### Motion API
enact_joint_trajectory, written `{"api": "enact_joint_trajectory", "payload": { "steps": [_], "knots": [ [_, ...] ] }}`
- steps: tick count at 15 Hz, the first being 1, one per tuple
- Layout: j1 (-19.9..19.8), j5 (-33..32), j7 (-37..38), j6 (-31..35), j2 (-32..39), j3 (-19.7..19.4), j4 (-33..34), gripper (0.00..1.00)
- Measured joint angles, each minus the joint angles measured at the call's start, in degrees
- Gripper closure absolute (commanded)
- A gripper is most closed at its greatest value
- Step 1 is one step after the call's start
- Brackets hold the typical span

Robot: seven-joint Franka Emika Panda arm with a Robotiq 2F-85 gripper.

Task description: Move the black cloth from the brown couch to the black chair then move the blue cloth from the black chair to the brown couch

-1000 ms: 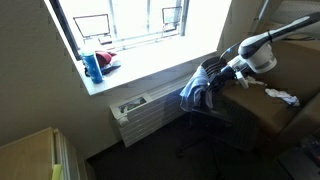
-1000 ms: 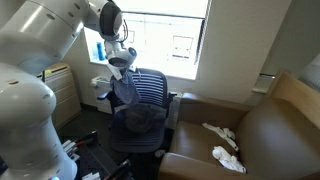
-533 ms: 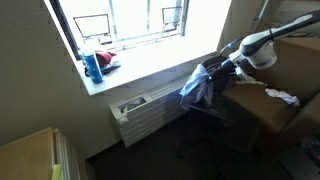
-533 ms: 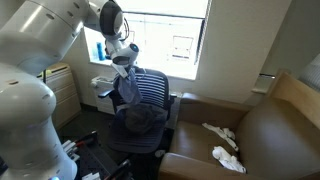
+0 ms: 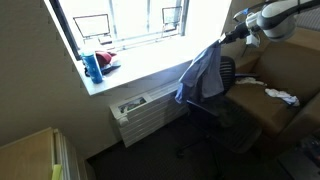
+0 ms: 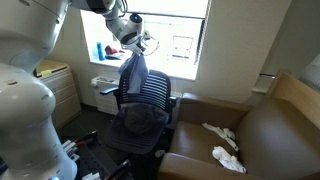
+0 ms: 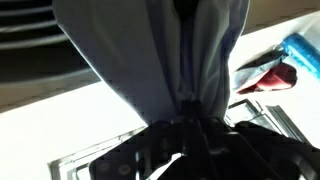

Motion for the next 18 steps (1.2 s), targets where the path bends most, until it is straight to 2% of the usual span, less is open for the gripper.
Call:
{"api": "enact_joint_trajectory", "payload": {
  "steps": [3, 6, 9, 12, 15, 18],
  "knots": [
    [0.15, -0.65, 1.80, 3.22, -6.57, -3.86, 0.07, 0.99],
    [-0.09, 0.47, 8.19, 4.40, -13.13, -7.93, -0.11, 0.96],
    [-3.75, 5.80, 9.00, -2.50, -18.51, -5.92, -1.15, 0.96],
    [-4.03, 6.18, 9.04, -2.87, -19.14, -5.22, -2.06, 0.99],
    [-4.17, 5.04, 10.07, 4.80, -17.98, -7.34, -1.63, 0.99],
    [-8.24, 6.90, 10.46, 7.00, -17.66, -10.21, 1.42, 0.99]
  ]
}}
